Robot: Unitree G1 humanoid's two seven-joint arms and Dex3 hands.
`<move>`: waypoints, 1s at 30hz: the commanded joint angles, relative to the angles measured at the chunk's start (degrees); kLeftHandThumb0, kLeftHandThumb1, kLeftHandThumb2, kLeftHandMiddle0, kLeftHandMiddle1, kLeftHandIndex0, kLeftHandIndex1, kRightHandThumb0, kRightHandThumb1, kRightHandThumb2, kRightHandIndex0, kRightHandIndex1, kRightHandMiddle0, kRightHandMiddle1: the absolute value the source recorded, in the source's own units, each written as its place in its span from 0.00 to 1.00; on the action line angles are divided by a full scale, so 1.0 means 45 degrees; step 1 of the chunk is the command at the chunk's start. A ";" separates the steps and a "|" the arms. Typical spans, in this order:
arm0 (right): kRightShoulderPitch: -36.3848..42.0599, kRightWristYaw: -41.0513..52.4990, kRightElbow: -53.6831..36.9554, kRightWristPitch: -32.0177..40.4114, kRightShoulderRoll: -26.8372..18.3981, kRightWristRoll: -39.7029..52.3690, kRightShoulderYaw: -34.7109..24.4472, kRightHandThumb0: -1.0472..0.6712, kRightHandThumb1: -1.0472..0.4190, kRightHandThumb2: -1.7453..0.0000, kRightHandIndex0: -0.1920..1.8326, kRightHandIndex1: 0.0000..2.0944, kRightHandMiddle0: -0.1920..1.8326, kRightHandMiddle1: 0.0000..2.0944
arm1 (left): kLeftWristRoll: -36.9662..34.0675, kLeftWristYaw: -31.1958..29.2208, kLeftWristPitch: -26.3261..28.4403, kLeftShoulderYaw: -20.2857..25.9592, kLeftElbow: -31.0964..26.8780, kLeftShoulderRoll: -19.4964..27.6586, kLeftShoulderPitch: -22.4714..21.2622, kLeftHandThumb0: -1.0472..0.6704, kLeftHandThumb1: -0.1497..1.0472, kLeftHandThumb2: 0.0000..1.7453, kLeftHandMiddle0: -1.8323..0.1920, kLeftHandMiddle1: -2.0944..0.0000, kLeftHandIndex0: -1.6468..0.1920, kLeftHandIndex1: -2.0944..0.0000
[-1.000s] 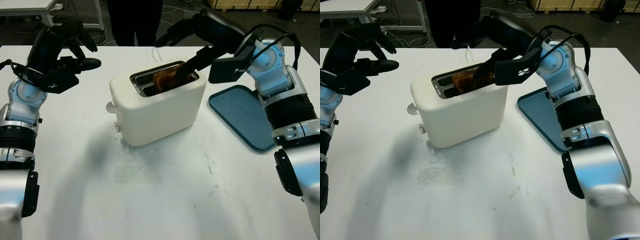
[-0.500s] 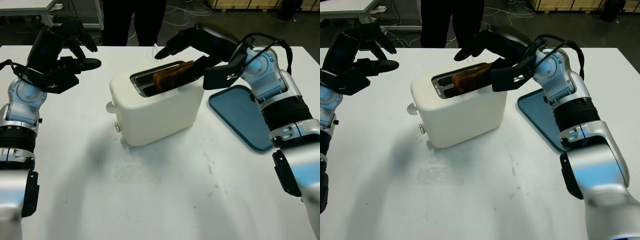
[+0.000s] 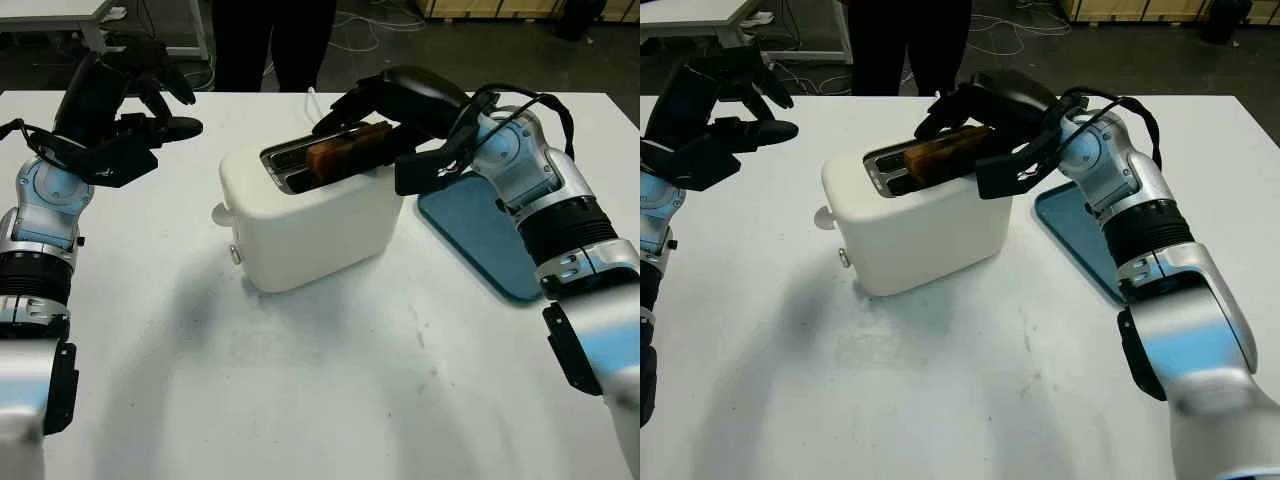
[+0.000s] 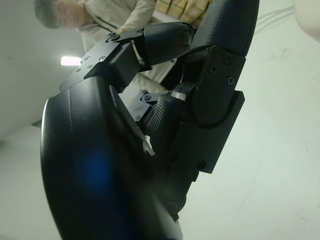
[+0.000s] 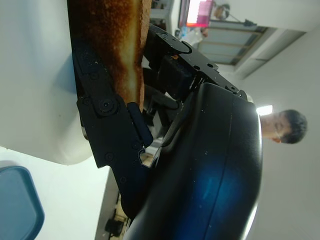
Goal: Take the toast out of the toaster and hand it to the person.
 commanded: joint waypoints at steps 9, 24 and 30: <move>0.0035 0.1006 0.0232 -0.0494 -0.0233 0.0151 0.0191 0.33 0.16 1.00 0.57 0.60 0.57 0.46 | -0.0029 0.0124 0.0046 0.0012 -0.0124 0.0017 0.0177 0.00 0.89 0.02 0.50 0.38 0.54 0.36; -0.0041 -0.0559 -0.0222 -0.1497 -0.0626 -0.0516 0.0182 0.27 0.09 0.77 0.68 0.83 0.56 0.83 | 0.0086 0.0219 0.0063 -0.0020 -0.0140 0.0052 0.0230 0.00 0.89 0.03 0.50 0.37 0.54 0.36; -0.0590 -0.1108 0.0262 -0.1541 -0.0598 0.0324 -0.0774 0.30 0.09 0.76 0.65 0.83 0.52 0.83 | 0.0066 0.0179 0.0233 -0.0011 -0.0247 0.0044 0.0288 0.00 0.89 0.03 0.50 0.37 0.53 0.36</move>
